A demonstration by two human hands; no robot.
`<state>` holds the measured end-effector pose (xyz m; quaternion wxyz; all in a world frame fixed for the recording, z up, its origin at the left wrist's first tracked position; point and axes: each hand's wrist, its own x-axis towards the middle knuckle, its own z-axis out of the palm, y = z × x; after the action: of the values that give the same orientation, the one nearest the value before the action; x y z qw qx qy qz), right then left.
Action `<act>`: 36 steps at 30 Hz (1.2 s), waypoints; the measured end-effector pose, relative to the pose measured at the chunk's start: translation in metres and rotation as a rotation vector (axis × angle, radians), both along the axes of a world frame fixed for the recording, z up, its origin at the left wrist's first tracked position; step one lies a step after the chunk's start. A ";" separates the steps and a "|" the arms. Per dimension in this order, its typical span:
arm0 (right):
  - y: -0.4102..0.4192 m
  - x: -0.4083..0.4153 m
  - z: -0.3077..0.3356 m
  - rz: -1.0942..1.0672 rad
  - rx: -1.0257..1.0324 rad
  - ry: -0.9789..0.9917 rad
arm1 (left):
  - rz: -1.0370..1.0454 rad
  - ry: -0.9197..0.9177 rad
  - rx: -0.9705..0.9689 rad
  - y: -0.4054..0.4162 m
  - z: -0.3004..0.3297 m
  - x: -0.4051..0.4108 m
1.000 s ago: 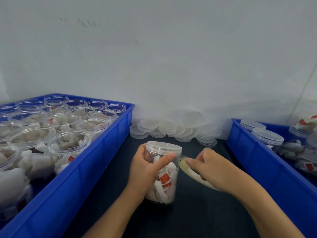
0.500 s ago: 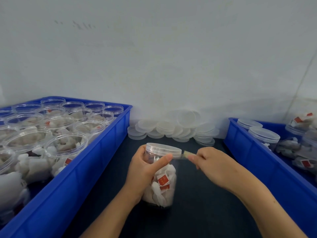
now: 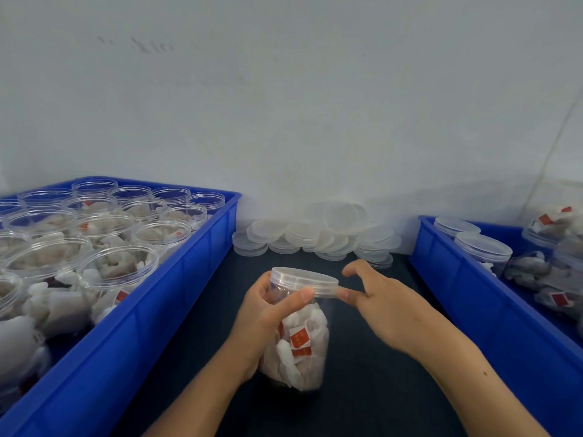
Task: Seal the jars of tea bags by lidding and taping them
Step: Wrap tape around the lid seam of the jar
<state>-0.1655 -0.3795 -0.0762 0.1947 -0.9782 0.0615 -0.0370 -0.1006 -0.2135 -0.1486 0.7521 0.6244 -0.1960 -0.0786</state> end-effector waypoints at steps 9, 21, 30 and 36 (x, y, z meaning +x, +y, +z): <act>0.000 -0.001 0.001 0.095 0.070 -0.020 | -0.075 0.024 -0.053 0.004 0.000 -0.001; 0.013 -0.006 0.000 0.027 -0.049 -0.112 | 0.518 -0.345 0.368 -0.011 0.004 -0.014; 0.025 -0.011 -0.002 0.031 -0.187 -0.139 | 0.480 -0.198 0.480 -0.017 0.009 -0.021; 0.016 0.000 -0.006 0.048 0.356 0.053 | 0.454 -0.115 0.344 -0.009 0.009 -0.013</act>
<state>-0.1651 -0.3635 -0.0827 0.3641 -0.9301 0.0488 0.0050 -0.1138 -0.2229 -0.1393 0.6213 0.7740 -0.0773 0.0951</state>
